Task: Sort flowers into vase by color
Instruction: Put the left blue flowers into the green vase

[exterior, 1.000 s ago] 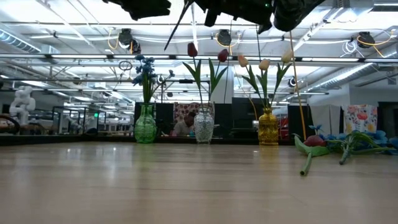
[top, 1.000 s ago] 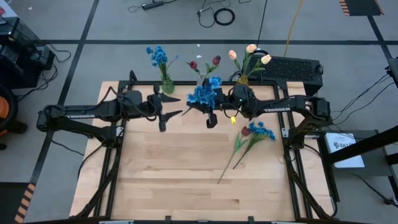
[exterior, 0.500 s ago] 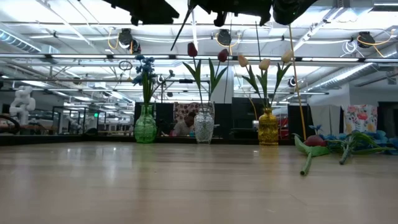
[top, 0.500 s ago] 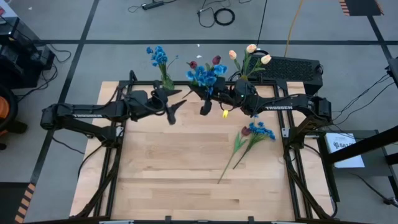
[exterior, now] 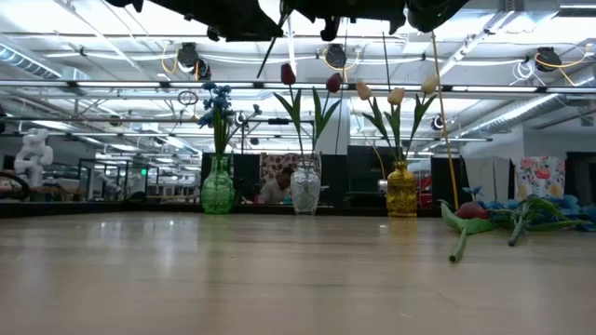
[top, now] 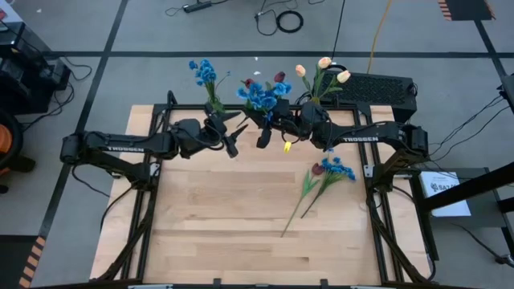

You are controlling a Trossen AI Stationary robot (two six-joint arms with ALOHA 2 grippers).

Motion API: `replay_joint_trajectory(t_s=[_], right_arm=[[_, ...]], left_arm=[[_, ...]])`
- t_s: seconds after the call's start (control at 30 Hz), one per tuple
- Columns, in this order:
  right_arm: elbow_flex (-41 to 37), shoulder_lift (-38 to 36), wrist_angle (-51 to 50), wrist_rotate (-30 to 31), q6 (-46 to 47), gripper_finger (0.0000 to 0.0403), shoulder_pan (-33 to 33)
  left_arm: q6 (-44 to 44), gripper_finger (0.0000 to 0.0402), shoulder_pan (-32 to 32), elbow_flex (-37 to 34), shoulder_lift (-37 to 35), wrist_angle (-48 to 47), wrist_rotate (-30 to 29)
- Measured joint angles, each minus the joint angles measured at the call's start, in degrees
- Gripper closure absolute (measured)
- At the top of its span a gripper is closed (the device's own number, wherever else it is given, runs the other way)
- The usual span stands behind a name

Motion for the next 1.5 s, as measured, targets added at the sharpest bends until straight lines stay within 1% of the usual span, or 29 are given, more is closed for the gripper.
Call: replay_joint_trajectory(t_s=[0.07,0.17,0.43,0.6,0.77,0.9,0.97,1.03,1.1,1.2,1.3,1.4,1.5], right_arm=[[0.0,0.0,0.0,0.58,-0.07,0.0397,0.02],[0.0,0.0,-0.09,0.7,0.03,0.0397,0.02],[0.0,0.0,-0.06,0.74,0.03,0.0397,0.02],[0.0,0.0,0.0,0.79,0.05,0.0397,0.04],[0.0,0.0,0.0,0.87,0.07,0.0397,0.11],[0.0,0.0,-0.23,0.92,0.05,0.0395,0.22],[0.02,0.0,-1.1,0.91,0.05,0.0388,0.22],[0.02,-0.1,-3.02,0.67,-0.47,0.037,0.22],[0.0,-0.82,-6.6,-0.89,-2.18,0.034,0.1],[0.0,-2.57,-12.47,-3.81,-3.46,0.0281,-0.28],[0.0,-4.52,-19.48,-4.45,-5.95,0.0219,-0.51],[0.0,-5.48,-23.36,-7.08,-9.42,0.0167,-0.52],[0.0,-5.53,-23.4,-12.29,-11.55,0.0135,-0.69]], left_arm=[[0.02,0.0186,0.0,-0.01,0.3,-0.02,0.0],[0.44,0.0208,0.0,-0.01,0.48,0.66,-0.01],[2.25,0.0307,0.09,-0.01,1.71,1.14,-1.16],[2.89,0.0351,0.11,-0.05,1.62,1.41,-1.27],[3.14,0.0376,0.11,-0.05,1.68,1.31,-1.26],[3.28,0.0381,0.11,-0.05,1.68,1.24,-1.27],[3.39,0.0382,0.11,-0.05,1.68,0.86,-1.27],[3.41,0.0382,0.11,-0.05,1.63,0.07,-1.31],[3.32,0.0383,0.09,-0.05,0.92,-1.96,-1.31],[2.3,0.0383,0.09,-0.05,-1.61,-5.89,-1.28],[0.92,0.0384,0.17,-0.05,-5.35,-9.86,-0.22],[-1.43,0.0384,0.16,0.06,-8.71,-13.6,4.84],[-2.85,0.0384,0.55,0.05,-11.3,-16.74,13.23]])
